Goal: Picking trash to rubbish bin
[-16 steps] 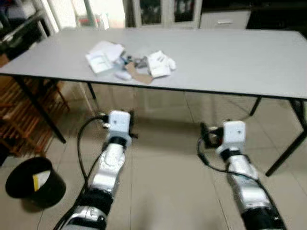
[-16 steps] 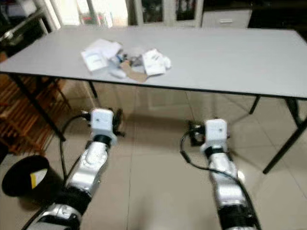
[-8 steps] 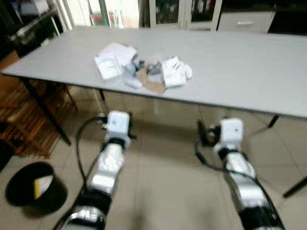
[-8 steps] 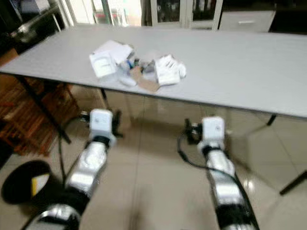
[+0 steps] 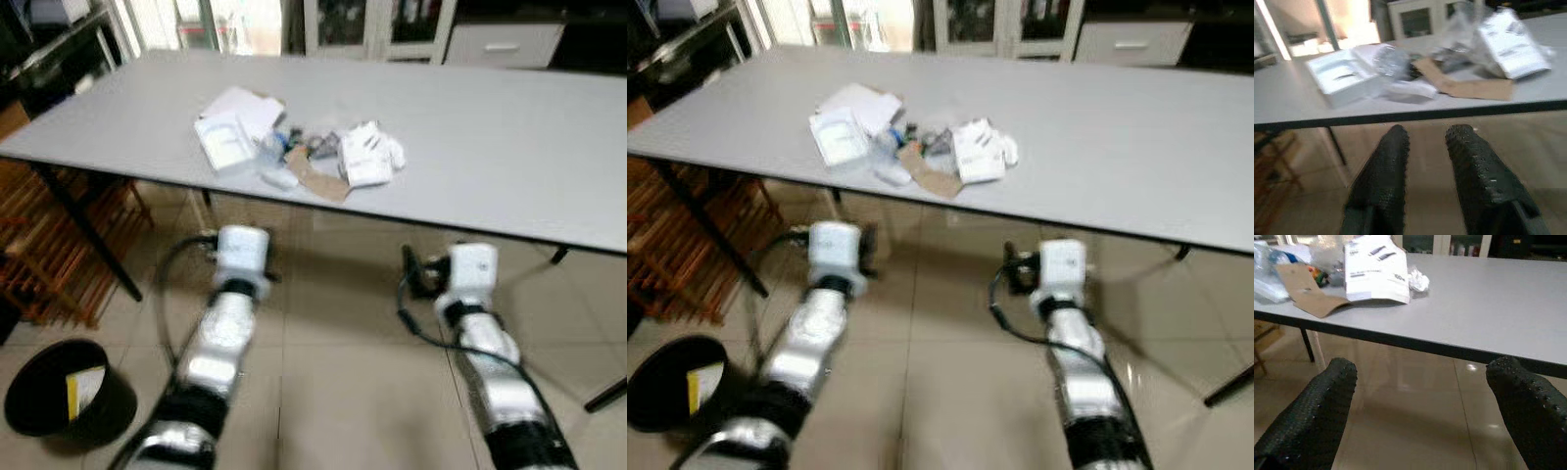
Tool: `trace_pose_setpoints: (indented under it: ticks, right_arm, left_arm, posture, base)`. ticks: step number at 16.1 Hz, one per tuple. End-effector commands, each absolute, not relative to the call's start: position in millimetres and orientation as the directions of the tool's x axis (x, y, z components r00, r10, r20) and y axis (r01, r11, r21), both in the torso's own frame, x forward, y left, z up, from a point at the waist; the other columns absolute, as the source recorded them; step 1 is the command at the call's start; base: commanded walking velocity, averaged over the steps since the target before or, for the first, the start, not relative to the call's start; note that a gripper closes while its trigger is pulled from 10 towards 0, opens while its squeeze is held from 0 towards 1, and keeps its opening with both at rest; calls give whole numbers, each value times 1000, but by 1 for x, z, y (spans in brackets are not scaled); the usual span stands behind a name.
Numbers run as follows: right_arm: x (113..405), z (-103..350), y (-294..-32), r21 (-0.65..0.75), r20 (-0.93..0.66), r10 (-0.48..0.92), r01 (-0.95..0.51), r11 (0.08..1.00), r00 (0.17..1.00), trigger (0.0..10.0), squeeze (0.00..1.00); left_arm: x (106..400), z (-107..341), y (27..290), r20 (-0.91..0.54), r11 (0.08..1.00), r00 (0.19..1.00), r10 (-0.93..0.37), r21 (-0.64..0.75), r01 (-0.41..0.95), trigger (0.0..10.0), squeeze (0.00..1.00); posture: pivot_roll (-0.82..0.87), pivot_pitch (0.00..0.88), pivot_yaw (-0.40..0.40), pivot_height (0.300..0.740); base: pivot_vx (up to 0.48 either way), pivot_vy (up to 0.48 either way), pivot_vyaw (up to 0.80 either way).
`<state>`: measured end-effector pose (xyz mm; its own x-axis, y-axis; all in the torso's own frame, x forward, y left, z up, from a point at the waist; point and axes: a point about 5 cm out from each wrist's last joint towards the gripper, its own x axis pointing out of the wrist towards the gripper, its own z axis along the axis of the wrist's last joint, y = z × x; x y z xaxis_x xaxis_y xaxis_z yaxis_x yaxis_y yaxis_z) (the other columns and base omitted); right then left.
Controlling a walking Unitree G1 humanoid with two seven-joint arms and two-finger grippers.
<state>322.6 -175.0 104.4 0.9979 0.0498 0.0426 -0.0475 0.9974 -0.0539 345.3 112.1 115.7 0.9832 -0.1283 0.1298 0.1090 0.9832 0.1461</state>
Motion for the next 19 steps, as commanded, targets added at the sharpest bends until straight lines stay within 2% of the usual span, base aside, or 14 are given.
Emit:
trace_pose_setpoints:
  ticks: [1, 7, 8, 9, 10, 11, 12, 13, 19]
  right_arm:
    - [324, 106, -172, -18, 48, 37, -36, 999, 998, 10000, 1000]
    - [325, 107, -172, -5, 50, 46, -46, 999, 998, 10000, 1000]
    - [325, 106, -173, -18, 45, 37, -36, 999, 998, 10000, 973]
    - [325, 106, -173, -24, 40, 34, -33, 999, 999, 10000, 0]
    - [325, 106, -172, -23, 40, 35, -34, 999, 999, 10000, 0]
    - [325, 107, -172, -18, 44, 39, -38, 999, 998, 10000, 757]
    - [325, 107, -172, -15, 43, 38, -37, 999, 998, 10000, 529]
    - [325, 107, -172, -9, 47, 41, -40, 999, 998, 10000, 1000]
    - [324, 107, -173, -1, 50, 37, -37, 999, 998, 10000, 1000]
  left_arm:
    - [344, 113, 119, 113, 983, 985, -130, 146, 113, 10000, 1000]
    - [346, 115, 119, 122, 984, 983, -134, 138, 117, 10000, 1000]
    - [346, 115, 117, 118, 981, 983, -144, 149, 126, 10000, 878]
    - [346, 114, 116, 108, 977, 982, -154, 165, 135, 10000, 0]
    - [345, 114, 115, 106, 976, 982, -157, 172, 137, 10000, 0]
    - [345, 114, 115, 112, 977, 981, -159, 158, 140, 10000, 561]
    - [345, 114, 115, 111, 979, 981, -158, 151, 140, 10000, 1000]
    - [344, 112, 114, 102, 979, 981, -166, 135, 152, 10000, 1000]
    - [342, 111, 109, 100, 973, 972, -212, 113, 201, 10000, 1000]
  posture:
    - [-76, 108, 47, 740]
    - [-78, 106, 50, 740]
    - [-77, 104, 50, 740]
    - [-76, 105, 50, 740]
    - [-76, 104, 50, 740]
    - [-77, 105, 50, 740]
    - [-77, 105, 50, 740]
    - [-76, 105, 50, 740]
    - [-76, 100, 50, 740]
  base:
    - [0, 0, 0]
    - [0, 0, 0]
    - [0, 0, 0]
    - [0, 0, 0]
    - [0, 0, 0]
    - [0, 0, 0]
    - [0, 0, 0]
    - [0, 0, 0]
    - [0, 0, 0]
